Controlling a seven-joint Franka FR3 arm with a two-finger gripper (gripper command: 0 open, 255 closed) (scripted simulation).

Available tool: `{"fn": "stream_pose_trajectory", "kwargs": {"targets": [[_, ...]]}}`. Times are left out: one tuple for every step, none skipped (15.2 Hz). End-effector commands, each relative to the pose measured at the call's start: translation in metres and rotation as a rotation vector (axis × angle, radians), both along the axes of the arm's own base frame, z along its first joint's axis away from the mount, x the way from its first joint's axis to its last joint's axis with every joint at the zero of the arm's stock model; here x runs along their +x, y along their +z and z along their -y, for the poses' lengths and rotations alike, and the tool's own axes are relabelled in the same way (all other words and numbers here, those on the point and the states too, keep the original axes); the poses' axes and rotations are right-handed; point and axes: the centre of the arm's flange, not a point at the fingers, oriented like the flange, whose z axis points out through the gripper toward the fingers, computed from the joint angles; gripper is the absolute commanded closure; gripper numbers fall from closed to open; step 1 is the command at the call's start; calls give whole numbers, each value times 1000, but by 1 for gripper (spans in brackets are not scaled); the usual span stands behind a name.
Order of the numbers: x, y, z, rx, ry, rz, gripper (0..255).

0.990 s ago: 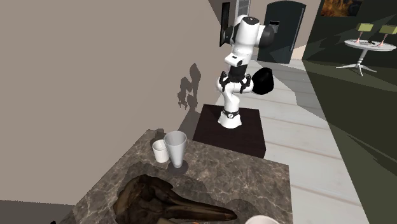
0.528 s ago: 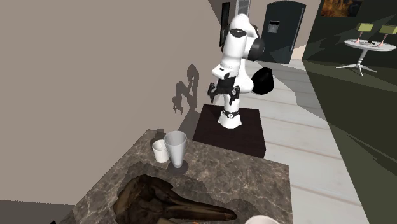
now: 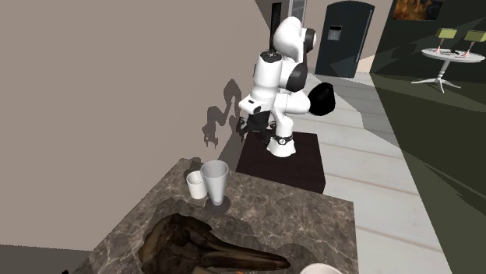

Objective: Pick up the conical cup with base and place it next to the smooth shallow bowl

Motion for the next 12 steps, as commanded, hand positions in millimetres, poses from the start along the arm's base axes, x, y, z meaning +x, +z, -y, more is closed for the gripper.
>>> {"fn": "stream_pose_trajectory", "kwargs": {"targets": [[19,-11,16,-4,-2,8,0],[28,-16,24,-5,-4,11,0],[37,-21,31,-6,-5,14,0],[46,-26,39,-7,-7,17,0],[55,-31,47,-9,-8,20,0],[64,-36,54,-10,-10,23,0],[73,-40,62,-11,-11,26,0],[82,-45,70,-13,-13,29,0],[91,-50,77,-14,-14,32,0],[94,-51,80,-14,-15,33,0],[94,-56,80,-14,-15,33,0],[94,-62,81,-14,-15,33,0]]}}
